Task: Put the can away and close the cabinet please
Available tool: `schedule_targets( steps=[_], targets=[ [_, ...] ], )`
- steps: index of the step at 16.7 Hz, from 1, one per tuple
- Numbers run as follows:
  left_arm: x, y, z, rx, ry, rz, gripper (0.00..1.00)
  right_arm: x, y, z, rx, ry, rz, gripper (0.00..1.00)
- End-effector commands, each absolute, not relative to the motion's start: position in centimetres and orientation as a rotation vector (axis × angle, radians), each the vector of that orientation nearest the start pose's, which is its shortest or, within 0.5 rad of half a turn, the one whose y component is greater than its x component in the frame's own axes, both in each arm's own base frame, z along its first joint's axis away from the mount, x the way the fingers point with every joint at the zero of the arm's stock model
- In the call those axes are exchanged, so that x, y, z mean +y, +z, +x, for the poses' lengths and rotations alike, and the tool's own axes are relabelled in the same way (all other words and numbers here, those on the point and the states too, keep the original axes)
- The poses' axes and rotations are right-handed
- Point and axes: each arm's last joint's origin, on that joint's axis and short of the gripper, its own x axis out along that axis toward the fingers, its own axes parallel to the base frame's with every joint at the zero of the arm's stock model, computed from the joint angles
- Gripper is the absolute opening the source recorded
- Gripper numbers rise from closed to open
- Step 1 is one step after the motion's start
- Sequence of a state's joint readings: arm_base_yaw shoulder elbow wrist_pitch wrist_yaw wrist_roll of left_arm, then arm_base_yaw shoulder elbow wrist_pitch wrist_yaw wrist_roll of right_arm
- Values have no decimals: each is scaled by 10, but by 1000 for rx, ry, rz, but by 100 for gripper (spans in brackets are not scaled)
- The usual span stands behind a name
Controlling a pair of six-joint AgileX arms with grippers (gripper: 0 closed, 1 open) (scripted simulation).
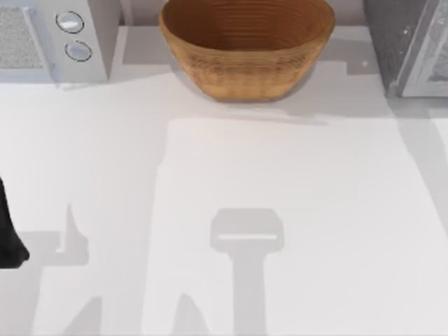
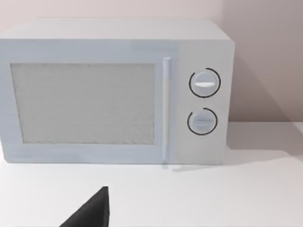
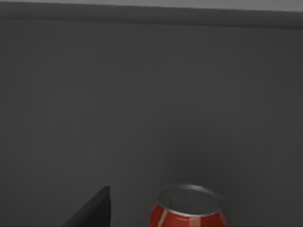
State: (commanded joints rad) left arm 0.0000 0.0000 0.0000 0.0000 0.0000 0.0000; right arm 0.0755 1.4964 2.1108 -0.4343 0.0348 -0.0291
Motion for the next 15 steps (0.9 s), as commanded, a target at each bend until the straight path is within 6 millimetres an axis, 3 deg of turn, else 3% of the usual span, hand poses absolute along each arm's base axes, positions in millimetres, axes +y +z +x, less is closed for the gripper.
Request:
schedule_targets(
  steps=[3, 5, 10, 13, 15],
  targets=[
    [-1, 160, 106, 0, 0, 0, 100, 18, 541, 209, -197, 59, -52, 100],
    [-1, 160, 106, 0, 0, 0, 100, 13, 500, 177, -179, 59, -58, 100],
    [-1, 160, 106, 0, 0, 0, 100, 5, 353, 125, -83, 48, -50, 100],
    [-1, 160, 106, 0, 0, 0, 100, 2, 272, 111, -40, 34, -35, 100],
    [-1, 160, 106, 0, 0, 0, 100, 1, 228, 107, -21, 23, -23, 100]
  ],
)
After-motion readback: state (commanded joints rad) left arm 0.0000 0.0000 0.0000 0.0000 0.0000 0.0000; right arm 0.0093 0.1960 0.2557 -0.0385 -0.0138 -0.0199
